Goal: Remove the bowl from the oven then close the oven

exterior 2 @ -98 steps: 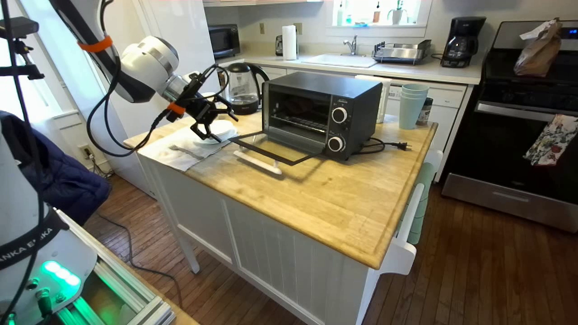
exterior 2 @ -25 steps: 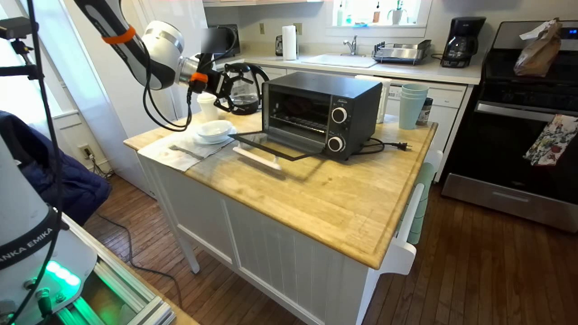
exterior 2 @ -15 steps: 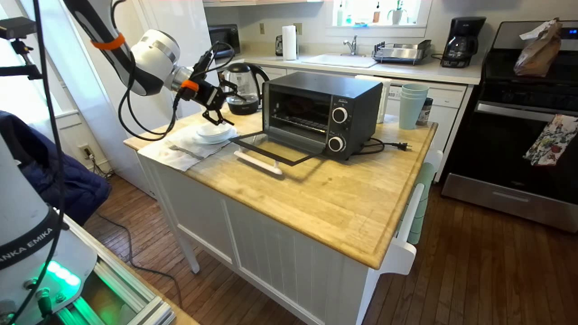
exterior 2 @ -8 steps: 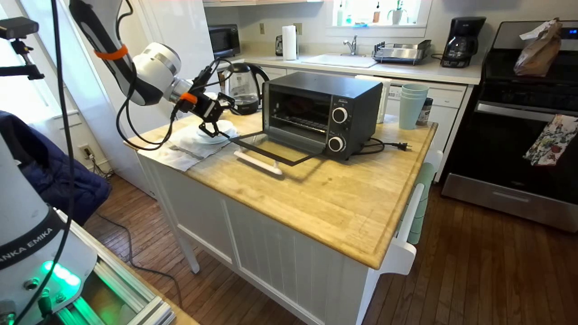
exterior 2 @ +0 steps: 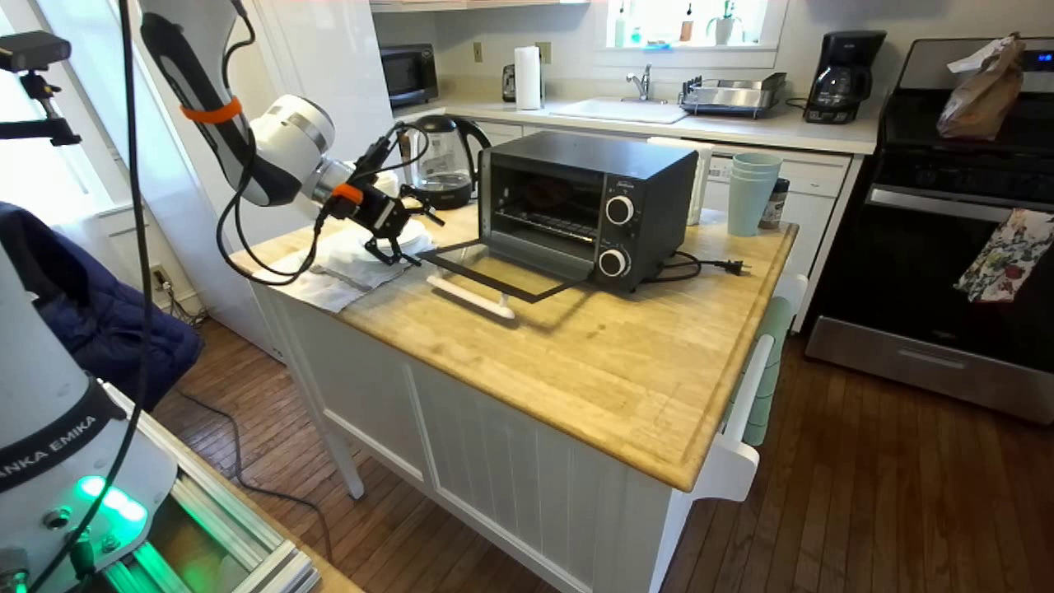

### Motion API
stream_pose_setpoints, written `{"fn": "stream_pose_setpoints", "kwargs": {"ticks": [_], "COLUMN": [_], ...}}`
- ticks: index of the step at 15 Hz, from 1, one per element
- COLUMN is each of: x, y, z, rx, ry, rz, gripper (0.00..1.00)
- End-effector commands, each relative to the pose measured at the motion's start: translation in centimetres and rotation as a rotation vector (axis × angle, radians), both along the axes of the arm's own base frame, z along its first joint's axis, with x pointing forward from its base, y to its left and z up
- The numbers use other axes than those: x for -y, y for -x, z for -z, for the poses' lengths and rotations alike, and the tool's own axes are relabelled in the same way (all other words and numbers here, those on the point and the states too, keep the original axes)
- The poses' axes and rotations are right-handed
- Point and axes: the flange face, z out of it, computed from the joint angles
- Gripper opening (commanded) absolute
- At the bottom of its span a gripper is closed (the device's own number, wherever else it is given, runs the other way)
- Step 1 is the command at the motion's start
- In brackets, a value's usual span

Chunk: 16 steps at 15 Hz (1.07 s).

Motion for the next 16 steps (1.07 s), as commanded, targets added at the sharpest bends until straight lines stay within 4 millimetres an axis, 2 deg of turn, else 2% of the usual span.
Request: {"fn": "stream_pose_setpoints", "kwargs": {"ticks": [1, 8, 16], "x": [0.7, 2.1, 3.1], "y": [-0.4, -0.9, -1.8], "z": [0.4, -1.0, -4.3], "rx": [0.007, 0.021, 0.052], "ry": [0.044, 0.076, 0.126], "rz": [-0.021, -0.038, -0.039], "gripper": [1.0, 1.0, 1.0]}}
